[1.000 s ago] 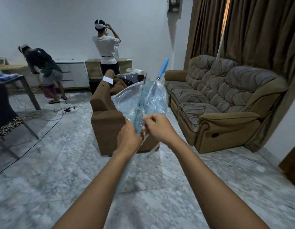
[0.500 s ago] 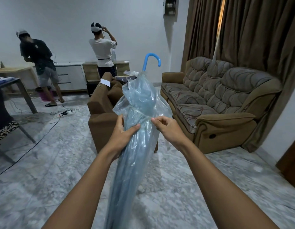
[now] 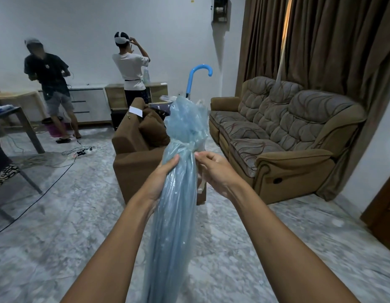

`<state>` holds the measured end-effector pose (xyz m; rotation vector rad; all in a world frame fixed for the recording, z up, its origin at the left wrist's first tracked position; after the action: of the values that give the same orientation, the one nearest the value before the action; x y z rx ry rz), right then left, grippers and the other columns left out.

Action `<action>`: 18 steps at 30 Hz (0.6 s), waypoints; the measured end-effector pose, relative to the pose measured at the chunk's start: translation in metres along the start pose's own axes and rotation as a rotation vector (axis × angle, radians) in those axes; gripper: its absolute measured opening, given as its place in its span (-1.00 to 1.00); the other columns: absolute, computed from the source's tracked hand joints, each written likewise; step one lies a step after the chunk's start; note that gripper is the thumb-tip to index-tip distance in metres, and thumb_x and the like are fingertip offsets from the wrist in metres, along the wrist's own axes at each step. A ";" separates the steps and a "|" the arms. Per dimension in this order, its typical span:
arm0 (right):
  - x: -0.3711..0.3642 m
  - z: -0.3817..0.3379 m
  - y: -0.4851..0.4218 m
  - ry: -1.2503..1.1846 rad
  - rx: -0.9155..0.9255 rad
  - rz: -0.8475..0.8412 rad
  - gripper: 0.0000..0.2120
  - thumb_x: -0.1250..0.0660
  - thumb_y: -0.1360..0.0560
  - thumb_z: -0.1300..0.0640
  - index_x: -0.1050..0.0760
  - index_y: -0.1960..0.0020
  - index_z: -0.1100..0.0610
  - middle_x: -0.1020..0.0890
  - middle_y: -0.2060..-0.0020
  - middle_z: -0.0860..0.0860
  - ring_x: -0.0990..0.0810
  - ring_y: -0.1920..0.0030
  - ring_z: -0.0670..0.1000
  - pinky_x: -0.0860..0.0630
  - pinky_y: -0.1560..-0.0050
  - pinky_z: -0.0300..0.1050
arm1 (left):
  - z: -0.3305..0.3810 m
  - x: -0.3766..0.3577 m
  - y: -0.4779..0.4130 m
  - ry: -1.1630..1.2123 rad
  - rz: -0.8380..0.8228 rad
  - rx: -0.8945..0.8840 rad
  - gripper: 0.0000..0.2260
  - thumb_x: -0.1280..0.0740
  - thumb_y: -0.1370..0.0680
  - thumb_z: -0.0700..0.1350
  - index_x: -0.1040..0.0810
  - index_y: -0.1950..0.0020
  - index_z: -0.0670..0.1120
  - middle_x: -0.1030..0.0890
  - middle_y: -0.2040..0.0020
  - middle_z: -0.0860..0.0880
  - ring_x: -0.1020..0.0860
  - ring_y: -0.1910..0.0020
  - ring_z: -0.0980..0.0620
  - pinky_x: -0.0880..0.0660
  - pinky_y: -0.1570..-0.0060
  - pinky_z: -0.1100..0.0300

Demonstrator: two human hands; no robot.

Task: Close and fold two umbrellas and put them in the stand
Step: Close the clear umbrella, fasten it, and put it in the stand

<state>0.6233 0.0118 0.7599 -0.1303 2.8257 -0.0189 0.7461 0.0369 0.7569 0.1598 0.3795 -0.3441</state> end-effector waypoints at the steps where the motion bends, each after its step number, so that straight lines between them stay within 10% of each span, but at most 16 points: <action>1: 0.001 -0.002 -0.001 -0.014 0.013 0.012 -0.92 -0.38 -0.54 0.17 -0.57 0.06 0.20 -0.67 0.05 0.18 -0.66 0.11 0.05 -0.62 0.03 -0.07 | 0.001 0.002 -0.001 -0.039 0.017 0.000 -0.59 -0.34 -0.54 0.06 -0.55 -0.28 -0.18 -0.66 -0.03 -0.22 -0.66 0.11 -0.13 -0.62 0.13 0.05; 9: 0.011 -0.014 0.000 0.128 0.150 0.184 -0.88 -0.44 -0.50 0.10 -0.60 0.11 0.16 -0.71 0.09 0.16 -0.70 0.05 0.10 -0.62 -0.09 0.05 | 0.044 0.020 0.011 -0.502 0.452 -0.356 -0.57 -0.44 -0.49 0.03 -0.30 -0.23 0.00 -0.64 0.10 0.00 -0.65 0.15 0.05 -0.58 0.18 0.15; 18: -0.005 -0.030 0.011 0.454 0.275 0.179 -0.84 -0.42 -0.52 0.09 -0.65 0.08 0.20 -0.69 0.26 0.00 -0.62 0.29 -0.17 -0.52 0.25 -0.31 | 0.026 0.008 0.002 -0.748 0.195 -0.167 -0.50 -0.47 -0.46 0.04 -0.37 -0.32 0.03 -0.55 -0.13 0.05 -0.55 0.01 0.18 -0.47 0.16 0.30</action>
<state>0.6173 0.0227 0.7900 0.2166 3.2329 -0.4479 0.7627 0.0311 0.7781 -0.1003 -0.3463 -0.1584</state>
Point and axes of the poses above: each hand's wrist, its own y-axis away from the middle knuckle, its own x-axis out of the back of the hand, z = x × y, the point moved 10 cm from there along -y, towards the middle knuckle
